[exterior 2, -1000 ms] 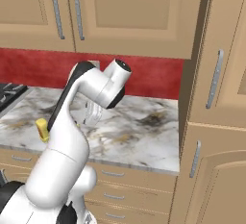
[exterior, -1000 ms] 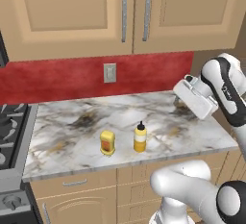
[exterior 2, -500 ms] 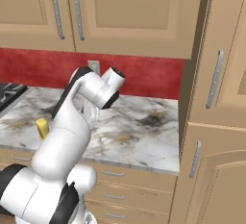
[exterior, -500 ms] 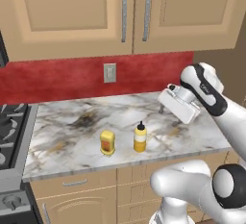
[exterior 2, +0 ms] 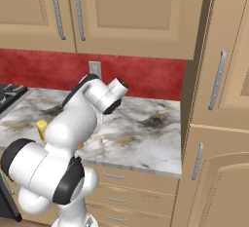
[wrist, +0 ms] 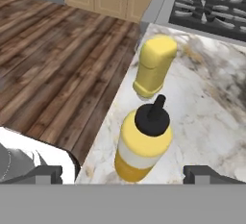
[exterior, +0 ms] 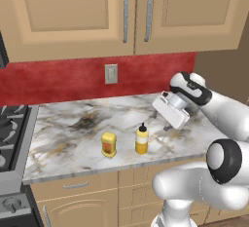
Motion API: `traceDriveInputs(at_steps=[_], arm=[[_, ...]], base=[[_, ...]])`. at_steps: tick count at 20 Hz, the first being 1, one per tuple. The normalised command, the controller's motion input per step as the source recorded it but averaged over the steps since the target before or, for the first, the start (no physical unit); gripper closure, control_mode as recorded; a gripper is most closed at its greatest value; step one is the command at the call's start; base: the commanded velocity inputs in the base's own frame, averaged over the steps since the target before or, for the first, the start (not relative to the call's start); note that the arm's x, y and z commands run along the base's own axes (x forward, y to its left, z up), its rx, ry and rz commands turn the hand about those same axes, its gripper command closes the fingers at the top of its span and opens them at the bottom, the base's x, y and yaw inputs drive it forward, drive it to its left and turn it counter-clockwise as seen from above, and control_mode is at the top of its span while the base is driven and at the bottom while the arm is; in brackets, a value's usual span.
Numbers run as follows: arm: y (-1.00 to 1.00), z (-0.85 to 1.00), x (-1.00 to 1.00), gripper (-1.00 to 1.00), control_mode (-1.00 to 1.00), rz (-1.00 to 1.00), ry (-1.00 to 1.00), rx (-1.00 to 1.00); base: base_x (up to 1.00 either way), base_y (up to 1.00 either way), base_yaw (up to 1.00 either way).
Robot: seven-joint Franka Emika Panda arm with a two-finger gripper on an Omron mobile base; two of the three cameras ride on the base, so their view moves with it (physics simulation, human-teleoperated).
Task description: Place the mustard and mustard from the counter to the top shelf of the fridge. If the existing items in the fridge are on the top shelf, move them to other shelves.
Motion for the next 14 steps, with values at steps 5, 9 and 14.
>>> traceDriveInputs(at_steps=[5, 9, 14], arm=[[0.06, -0.32, 0.45, -1.0, -1.0, 0.0, 0.0, 0.0], [0.08, -0.4, 0.12, -1.0, -1.0, 0.0, 0.02, 0.0], [0.0, -0.16, -0.06, -1.0, -1.0, 0.0, 0.01, 0.02]], base=[[0.0, 0.0, 0.0], [0.0, 0.0, 0.0], [0.0, 0.0, 0.0]])
